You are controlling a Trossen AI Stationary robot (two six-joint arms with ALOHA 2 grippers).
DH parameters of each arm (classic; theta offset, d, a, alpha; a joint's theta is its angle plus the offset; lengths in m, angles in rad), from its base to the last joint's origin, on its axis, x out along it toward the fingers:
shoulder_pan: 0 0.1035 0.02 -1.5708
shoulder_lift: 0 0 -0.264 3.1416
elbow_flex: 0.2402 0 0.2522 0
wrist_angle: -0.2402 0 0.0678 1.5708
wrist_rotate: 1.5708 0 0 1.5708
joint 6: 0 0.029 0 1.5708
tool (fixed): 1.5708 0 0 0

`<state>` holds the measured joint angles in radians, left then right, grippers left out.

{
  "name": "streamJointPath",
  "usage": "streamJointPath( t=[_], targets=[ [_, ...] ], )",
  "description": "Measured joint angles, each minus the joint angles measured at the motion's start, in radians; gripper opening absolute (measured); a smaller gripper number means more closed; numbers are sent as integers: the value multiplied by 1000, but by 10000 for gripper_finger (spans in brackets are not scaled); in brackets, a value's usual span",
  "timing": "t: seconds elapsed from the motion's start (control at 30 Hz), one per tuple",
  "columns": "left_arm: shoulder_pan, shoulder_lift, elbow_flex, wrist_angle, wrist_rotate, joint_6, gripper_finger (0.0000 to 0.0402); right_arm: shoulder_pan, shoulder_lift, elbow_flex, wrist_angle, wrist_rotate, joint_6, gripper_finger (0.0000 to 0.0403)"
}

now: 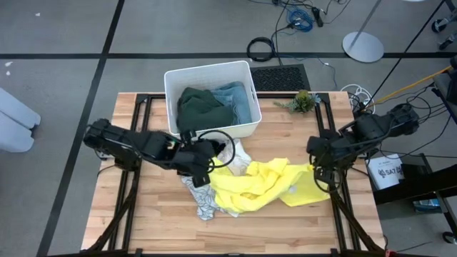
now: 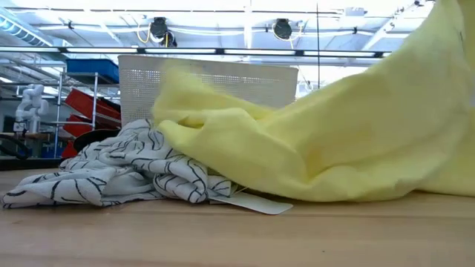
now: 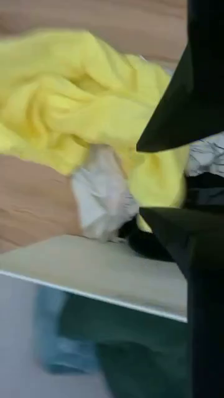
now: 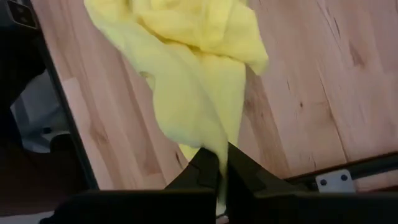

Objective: Fold laundry
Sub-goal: Fold the yellow shirt

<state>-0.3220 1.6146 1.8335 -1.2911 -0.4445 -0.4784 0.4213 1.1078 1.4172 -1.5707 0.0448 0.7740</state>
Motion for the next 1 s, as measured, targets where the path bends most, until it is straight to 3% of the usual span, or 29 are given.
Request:
streamJointPath(
  t=[0.07,0.13,0.33,0.47,0.57,0.73,0.83,1.0],
  targets=[
    [1,0,-40,-8,10,-58,189,0,-23,-30,-3,0,4,0],
    [-4,-1,-104,100,53,-80,205,-1,-43,-63,0,2,5,0],
    [-97,49,-337,1070,157,195,214,-33,-75,-176,0,5,52,0],
    [-121,171,-354,1406,156,403,214,-67,-76,-208,2,1,52,0],
    [-113,288,-332,1515,229,462,214,-93,-76,-209,19,1,38,0],
    [-65,459,-273,1526,384,394,214,-134,-78,-200,54,-22,14,0],
    [-44,518,-261,1525,464,382,214,-153,-78,-200,56,-25,5,0],
    [-26,571,-259,1493,509,381,215,-186,-78,-200,57,-25,-6,0]
  ],
)
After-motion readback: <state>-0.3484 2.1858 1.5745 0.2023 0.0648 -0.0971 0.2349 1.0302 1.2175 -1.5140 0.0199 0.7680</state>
